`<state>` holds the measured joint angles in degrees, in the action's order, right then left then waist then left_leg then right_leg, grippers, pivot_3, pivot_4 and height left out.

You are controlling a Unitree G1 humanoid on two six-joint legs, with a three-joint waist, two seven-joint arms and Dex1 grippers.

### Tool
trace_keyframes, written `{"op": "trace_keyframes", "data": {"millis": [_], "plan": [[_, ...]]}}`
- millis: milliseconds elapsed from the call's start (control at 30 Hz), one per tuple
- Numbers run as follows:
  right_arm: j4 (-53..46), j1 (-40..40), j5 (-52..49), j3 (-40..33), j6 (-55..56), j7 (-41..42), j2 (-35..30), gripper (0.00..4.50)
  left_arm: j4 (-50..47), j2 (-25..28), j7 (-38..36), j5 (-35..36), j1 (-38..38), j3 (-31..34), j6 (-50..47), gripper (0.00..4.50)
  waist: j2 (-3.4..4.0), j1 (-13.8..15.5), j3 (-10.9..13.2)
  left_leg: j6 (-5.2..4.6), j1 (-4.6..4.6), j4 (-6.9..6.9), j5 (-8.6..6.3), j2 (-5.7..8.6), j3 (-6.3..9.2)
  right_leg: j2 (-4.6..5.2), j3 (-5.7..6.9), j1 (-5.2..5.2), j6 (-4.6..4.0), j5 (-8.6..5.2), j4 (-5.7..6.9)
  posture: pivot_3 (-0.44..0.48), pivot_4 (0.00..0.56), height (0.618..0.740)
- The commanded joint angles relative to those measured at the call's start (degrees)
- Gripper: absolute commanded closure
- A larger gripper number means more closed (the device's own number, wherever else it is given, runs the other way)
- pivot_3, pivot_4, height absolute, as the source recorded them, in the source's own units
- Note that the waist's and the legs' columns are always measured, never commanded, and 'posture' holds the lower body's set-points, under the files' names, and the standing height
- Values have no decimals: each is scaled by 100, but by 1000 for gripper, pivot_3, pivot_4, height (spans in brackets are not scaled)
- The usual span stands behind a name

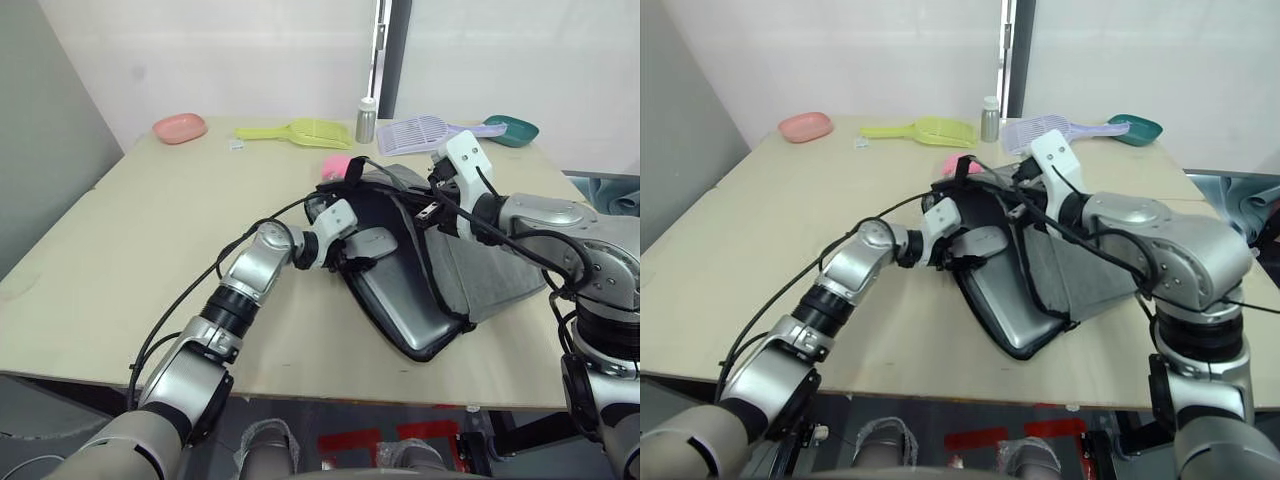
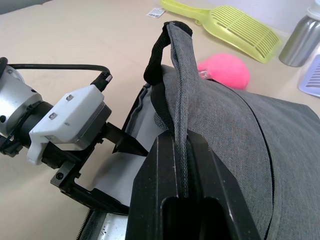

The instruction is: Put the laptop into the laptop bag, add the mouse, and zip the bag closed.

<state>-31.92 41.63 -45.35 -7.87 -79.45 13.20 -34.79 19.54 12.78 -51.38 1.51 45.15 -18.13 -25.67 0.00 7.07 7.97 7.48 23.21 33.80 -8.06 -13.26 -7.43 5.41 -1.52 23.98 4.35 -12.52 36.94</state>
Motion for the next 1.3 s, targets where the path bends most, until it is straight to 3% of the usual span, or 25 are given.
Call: {"op": "trace_keyframes", "data": {"millis": [33,300,567,600,667,900,1067,1300], "plan": [[-56,69,141,-31,205,0,26,4490,-46,-261,375,-216,307,-141,-136,1631,0,8,0,-1,0,0,1,1,0,1,0,0,1,0,0,0,150,740],[-98,22,183,-13,164,1,93,4490,200,-689,872,-373,453,-170,-183,1631,0,-15,0,-3,0,0,2,2,0,1,-1,0,1,1,-2,0,150,740],[-73,-34,193,-55,154,30,51,4490,-118,-412,642,-283,261,-143,-193,1631,0,-6,0,-3,0,0,2,2,1,2,-1,-1,1,1,-3,0,150,740],[-70,-41,196,-57,157,39,42,4500,-145,-386,624,-264,245,-127,-194,591,0,-6,0,-3,0,0,2,2,1,1,0,-1,1,1,-3,0,150,740],[-56,-43,200,-59,163,57,31,4500,-218,-396,643,-201,221,-73,-240,64,0,-5,0,-3,0,0,2,2,1,2,0,-1,1,1,-4,0,150,740],[4,-29,220,-59,172,128,6,4500,-1028,-427,534,272,47,228,-374,64,1,-3,1,-2,2,-4,1,2,1,2,1,-1,1,1,-10,0,150,740],[60,-41,273,-69,193,178,-36,4500,-1729,-151,797,499,-119,779,-68,64,1,-24,1,-1,1,-13,1,2,0,2,2,-1,1,1,-18,0,150,740],[144,-92,277,-122,219,236,-12,4500,-1995,355,1051,784,-71,1496,137,64,2,-24,2,-1,3,-17,0,3,1,1,5,-2,3,1,-29,0,150,740]]}}
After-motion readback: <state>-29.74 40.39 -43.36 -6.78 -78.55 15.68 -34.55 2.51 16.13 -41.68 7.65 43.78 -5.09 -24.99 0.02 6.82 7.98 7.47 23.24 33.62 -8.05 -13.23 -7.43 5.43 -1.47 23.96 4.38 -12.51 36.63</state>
